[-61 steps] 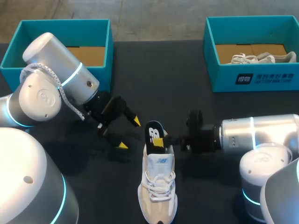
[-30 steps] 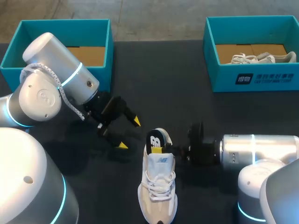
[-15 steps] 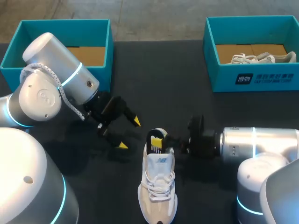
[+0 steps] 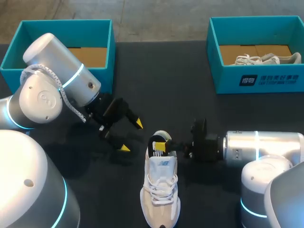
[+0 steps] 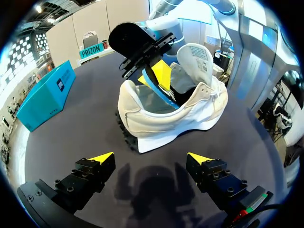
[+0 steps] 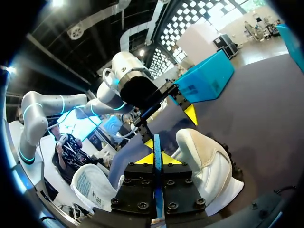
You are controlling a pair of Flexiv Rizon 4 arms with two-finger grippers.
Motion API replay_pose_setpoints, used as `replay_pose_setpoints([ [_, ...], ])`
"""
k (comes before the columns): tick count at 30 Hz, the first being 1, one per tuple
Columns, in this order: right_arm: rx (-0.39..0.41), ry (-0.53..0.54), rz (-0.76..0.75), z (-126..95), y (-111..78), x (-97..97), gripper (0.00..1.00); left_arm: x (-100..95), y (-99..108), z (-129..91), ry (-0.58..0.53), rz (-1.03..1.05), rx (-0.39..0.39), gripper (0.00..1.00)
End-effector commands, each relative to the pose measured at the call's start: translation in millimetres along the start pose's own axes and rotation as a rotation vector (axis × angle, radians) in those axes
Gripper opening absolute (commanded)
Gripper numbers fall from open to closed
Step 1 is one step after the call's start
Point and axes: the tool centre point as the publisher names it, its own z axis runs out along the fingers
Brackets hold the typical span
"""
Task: Take the shoe out of the shoebox, open the shoe tongue, remove and reinsert the insole, then place the shoe into the shoebox
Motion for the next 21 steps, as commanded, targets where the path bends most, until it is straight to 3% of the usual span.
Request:
replay_pose_setpoints([
  [1, 0.002, -0.009, 0.013, 0.1, -8.7, 2.8, 0.0, 0.2, -0.4, 0.6, 0.0, 0.0, -0.004, 1.0],
  [8, 0.014, -0.021, 0.049, -1.2, -21.3, 5.9, 0.0, 0.2, -0.4, 0.6, 0.0, 0.0, -0.004, 1.0],
  [13, 0.01, -0.023, 0.045, -2.4, -19.1, 7.1, 0.0, 0.2, -0.4, 0.6, 0.0, 0.0, -0.004, 1.0],
  [16, 0.005, -0.023, 0.024, -1.5, -13.6, 7.4, 0.47, 0.2, -0.4, 0.6, 0.0, 0.0, -0.004, 1.0],
  [17, 0.004, -0.024, 0.016, -1.4, -11.5, 7.4, 0.69, 0.2, -0.4, 0.6, 0.0, 0.0, -0.004, 1.0],
  [18, 0.004, -0.025, 0.008, -1.1, -9.0, 7.5, 0.77, 0.2, -0.4, 0.6, 0.0, 0.0, -0.004, 1.0],
  [21, 0.002, -0.025, -0.016, -0.8, -2.5, 8.3, 0.75, 0.2, -0.4, 0.6, 0.0, 0.0, -0.004, 1.0],
])
